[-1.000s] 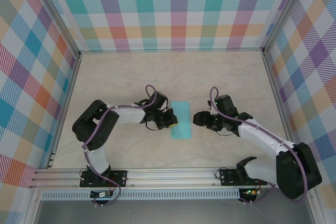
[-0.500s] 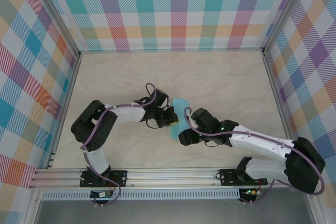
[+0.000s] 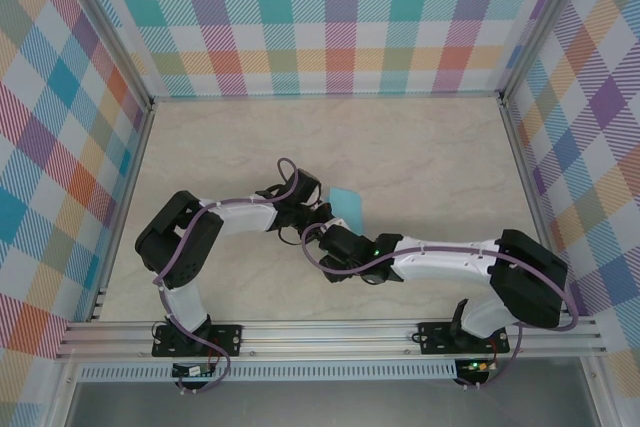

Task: Fold a paper plane with a square sheet of paper (pick it up from the middle)
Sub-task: Fold the triangle a second time at the center of the table.

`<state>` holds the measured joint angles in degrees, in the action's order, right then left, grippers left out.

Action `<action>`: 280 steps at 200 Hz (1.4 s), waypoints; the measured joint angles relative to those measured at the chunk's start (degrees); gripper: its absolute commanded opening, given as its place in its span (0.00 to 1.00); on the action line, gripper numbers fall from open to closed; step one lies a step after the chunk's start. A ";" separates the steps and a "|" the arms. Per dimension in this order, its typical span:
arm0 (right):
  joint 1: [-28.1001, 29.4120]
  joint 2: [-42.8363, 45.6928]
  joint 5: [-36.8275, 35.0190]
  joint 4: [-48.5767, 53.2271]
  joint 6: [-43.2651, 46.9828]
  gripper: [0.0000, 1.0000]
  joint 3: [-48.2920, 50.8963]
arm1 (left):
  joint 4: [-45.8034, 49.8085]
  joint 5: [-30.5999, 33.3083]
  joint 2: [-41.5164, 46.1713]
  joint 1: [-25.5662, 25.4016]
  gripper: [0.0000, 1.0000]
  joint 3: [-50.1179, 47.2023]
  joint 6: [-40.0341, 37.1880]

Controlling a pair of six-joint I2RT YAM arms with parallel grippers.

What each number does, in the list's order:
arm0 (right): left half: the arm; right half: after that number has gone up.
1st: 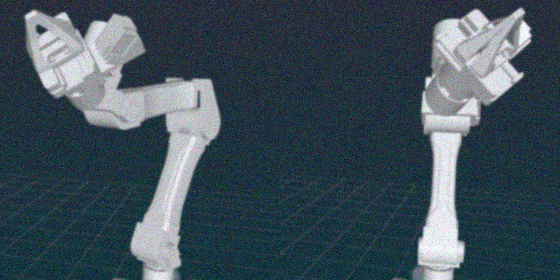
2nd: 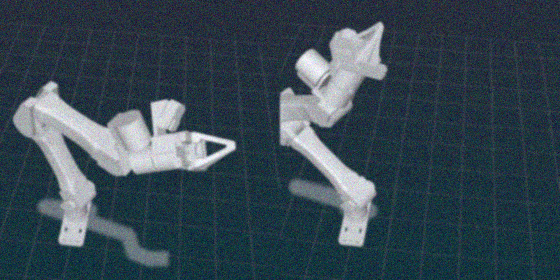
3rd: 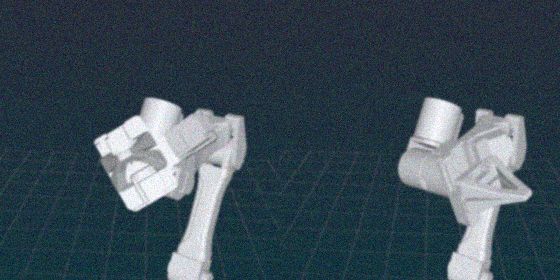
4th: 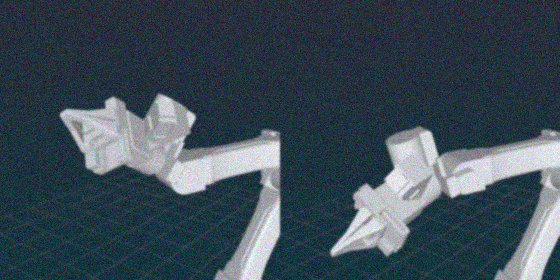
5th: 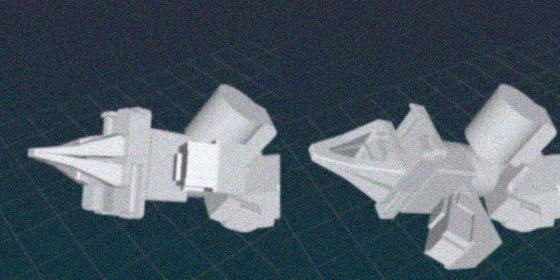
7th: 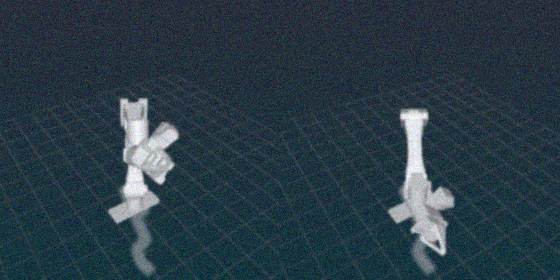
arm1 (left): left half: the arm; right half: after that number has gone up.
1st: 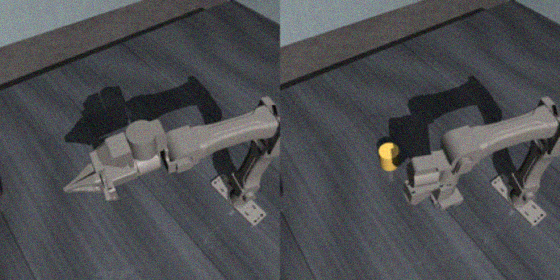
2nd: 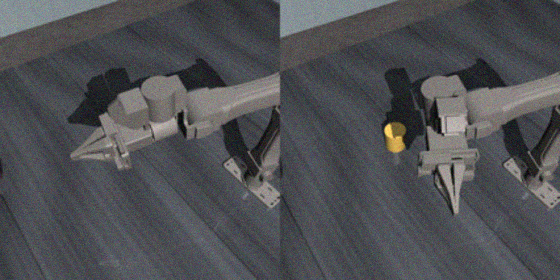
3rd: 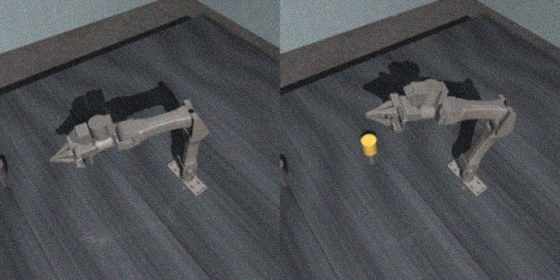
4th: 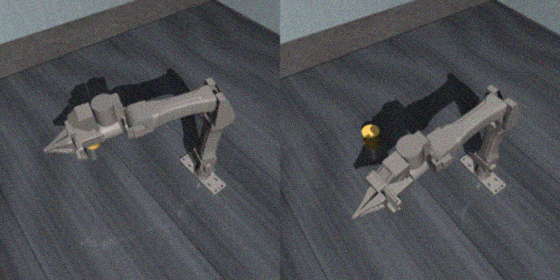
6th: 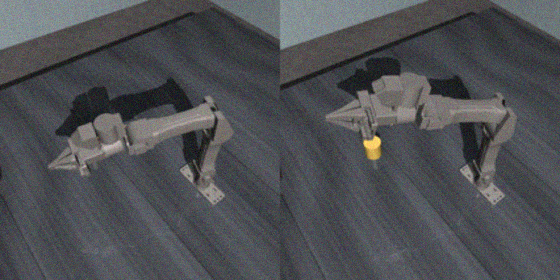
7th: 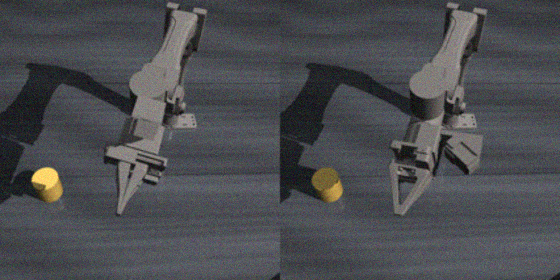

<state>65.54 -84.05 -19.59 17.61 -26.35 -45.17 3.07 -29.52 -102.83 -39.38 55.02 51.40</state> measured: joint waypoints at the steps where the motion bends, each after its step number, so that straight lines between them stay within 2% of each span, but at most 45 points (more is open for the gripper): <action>1: 0.00 -0.04 -0.11 -0.04 0.00 0.59 0.00 | 0.00 0.00 0.00 0.00 0.03 0.00 -0.02; 69: 0.15 -2.40 -3.23 -3.41 -2.80 0.34 -0.37 | 0.46 0.52 0.26 -0.02 0.03 0.00 0.00; 131: 0.15 0.04 -4.44 -2.86 -4.28 0.08 0.66 | 0.42 0.42 0.90 -0.15 0.07 0.00 0.00; 157: -0.20 1.70 -4.31 -2.80 -4.48 0.03 1.73 | 0.48 0.61 1.42 -0.26 0.16 0.00 0.17; 177: -1.11 2.97 -3.28 -2.75 -4.44 0.03 2.58 | 0.76 1.27 2.49 -0.28 0.42 0.00 0.17; 195: -2.75 4.31 -1.31 -2.80 -4.22 0.03 3.28 | 2.12 3.10 4.46 -0.28 0.55 -0.02 0.66; 221: -6.86 7.78 4.09 -3.78 -3.54 0.04 5.57 | 4.87 7.06 8.85 -0.31 0.68 -0.15 0.57; 243: -11.63 10.99 10.08 -5.16 -2.95 0.05 7.80 | 7.19 10.84 13.84 -0.31 0.67 -0.87 0.63; 280: -20.17 13.20 20.39 -6.78 -2.60 0.06 9.92 | 7.72 13.16 19.15 -0.42 0.37 -4.02 1.09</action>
<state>45.36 -70.85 0.80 10.83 -28.95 -35.24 10.79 -16.36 -83.68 -39.79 51.00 52.49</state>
